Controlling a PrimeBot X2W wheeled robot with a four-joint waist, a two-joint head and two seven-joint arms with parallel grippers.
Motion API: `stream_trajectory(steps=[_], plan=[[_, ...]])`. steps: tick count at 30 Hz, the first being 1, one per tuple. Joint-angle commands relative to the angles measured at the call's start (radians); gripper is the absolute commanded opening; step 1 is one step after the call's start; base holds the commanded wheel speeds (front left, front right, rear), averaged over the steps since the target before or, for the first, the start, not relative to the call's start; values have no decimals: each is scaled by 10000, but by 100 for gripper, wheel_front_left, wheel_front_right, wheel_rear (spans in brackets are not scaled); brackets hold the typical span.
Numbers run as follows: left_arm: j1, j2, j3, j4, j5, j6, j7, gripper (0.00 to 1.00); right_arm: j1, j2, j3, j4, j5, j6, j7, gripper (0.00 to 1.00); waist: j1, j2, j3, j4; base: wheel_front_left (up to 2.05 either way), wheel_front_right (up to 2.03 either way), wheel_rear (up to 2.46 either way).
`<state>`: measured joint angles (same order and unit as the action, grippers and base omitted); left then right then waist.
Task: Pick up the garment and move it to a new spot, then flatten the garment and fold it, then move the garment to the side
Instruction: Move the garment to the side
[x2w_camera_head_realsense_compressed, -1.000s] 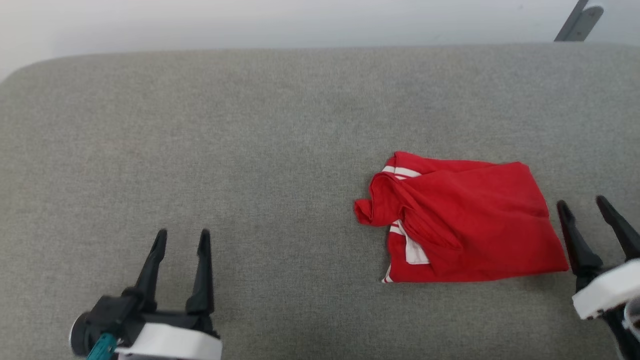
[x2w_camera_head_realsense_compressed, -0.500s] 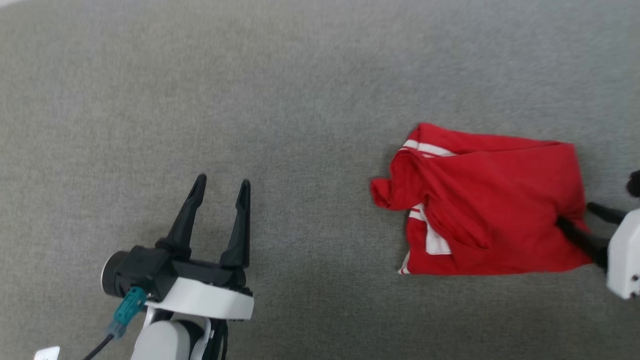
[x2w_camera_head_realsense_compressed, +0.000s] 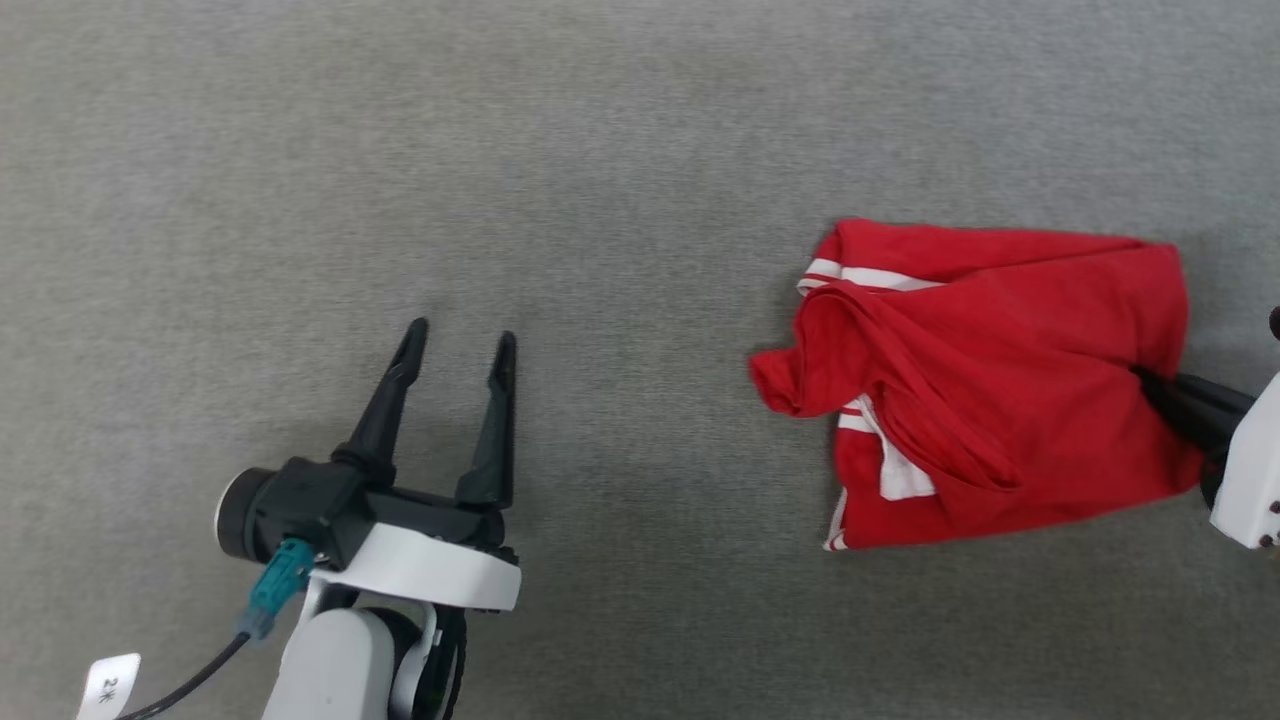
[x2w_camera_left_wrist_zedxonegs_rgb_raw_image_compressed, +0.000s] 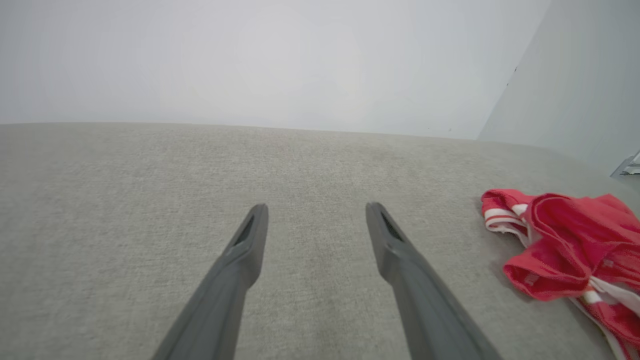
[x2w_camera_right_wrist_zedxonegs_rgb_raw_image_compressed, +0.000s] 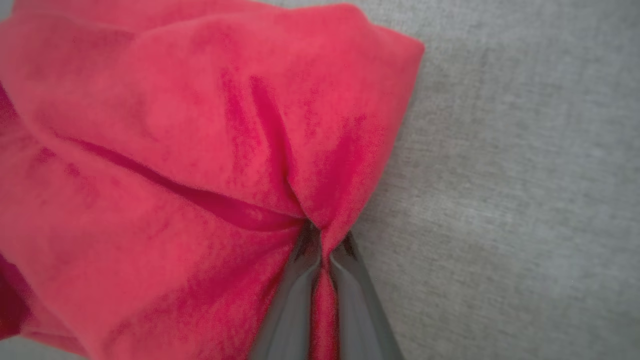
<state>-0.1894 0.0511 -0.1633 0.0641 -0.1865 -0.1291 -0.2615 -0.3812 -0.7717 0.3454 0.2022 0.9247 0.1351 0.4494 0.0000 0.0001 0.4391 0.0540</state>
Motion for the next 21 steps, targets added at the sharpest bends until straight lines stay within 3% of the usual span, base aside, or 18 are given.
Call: stream_trajectory(steps=[1, 10, 16, 21], plan=[[-183, 14, -56, 51, 109, -18, -45, 100, 107, 122, 50, 400, 64, -88, -126, 0, 0, -1, 42, -324, 0, 0, 0], [-1193, 723, -249, -35, 381, -18, -45, 100, -301, -590, -1550, 1476, -37, -48, -1896, 0, 0, -1, 777, -1865, 0, 0, 0], [-2494, 1519, -521, -249, 479, -18, -44, 100, -1218, -852, -2432, 3056, -323, -47, -2750, 0, 0, -1, 1679, -2759, 0, 0, 0], [-3648, 1998, -865, -307, 484, -18, -45, 100, -2495, -843, -2700, 4743, -1015, -47, -3577, 0, 0, -1, 2371, -3057, 0, 0, 0]])
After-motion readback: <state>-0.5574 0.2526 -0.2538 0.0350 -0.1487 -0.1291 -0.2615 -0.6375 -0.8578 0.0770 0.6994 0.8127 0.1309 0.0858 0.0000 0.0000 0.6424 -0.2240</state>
